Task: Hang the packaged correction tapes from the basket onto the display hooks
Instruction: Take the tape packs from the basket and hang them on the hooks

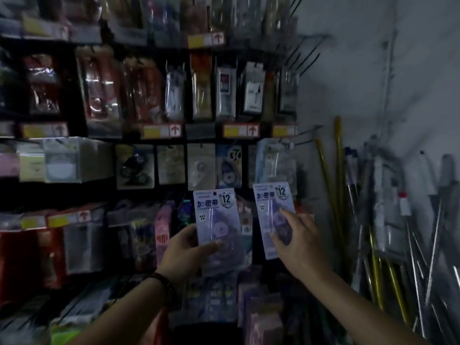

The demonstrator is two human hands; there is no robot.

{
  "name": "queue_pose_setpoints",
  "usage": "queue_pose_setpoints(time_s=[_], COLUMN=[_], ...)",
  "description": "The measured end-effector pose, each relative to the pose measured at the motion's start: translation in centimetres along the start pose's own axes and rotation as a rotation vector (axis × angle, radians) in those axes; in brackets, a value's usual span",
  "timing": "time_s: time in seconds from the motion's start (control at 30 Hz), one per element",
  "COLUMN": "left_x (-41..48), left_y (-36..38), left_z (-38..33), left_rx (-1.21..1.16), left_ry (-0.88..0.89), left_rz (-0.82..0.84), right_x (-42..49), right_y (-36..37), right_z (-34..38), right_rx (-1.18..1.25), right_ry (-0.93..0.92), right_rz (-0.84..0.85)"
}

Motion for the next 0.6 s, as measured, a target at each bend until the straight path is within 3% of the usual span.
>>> queue_pose_setpoints(time_s=[0.23,0.6], left_x=[5.2,9.9], left_y=[5.5,8.9], left_z=[-3.3,-4.0], left_rx=[-0.021,0.041], left_ry=[0.029,0.081], left_rz=[0.101,0.098], right_x=[7.8,14.0], right_y=[-1.3,-0.3], right_z=[-2.4,-2.0], right_rx=[-0.014,-0.063], right_ry=[0.070,0.023], right_rz=[-0.126,-0.097])
Point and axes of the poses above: each hand's wrist, its own x-axis towards the middle knuckle, its own y-axis out of the palm, z = x × y, the point moved 7 cm from there along x, towards the middle knuckle, and after that the axes turned 15 degrees about -x, right-handed, at the moved point
